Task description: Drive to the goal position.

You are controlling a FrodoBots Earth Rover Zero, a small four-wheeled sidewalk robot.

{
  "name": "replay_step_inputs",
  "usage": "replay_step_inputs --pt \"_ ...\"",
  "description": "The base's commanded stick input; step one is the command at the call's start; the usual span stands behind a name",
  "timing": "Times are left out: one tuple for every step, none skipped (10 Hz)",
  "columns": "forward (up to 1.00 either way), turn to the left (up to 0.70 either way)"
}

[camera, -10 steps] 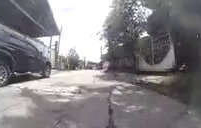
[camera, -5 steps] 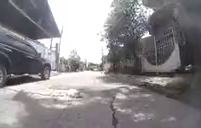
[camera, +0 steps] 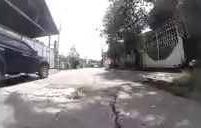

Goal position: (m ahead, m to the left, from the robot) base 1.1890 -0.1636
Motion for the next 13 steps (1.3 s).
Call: replay_step_inputs --pt "0.5 0.0" --pt "0.5 0.0" --pt "0.5 0.0" --pt "0.5 0.0" --pt "0.5 0.0" --pt "0.5 0.0" --pt "0.5 0.0" --pt "0.5 0.0" --pt "0.5 0.0" --pt "0.5 0.0" --pt "0.5 0.0" --pt "0.5 0.0" --pt "0.5 0.0"
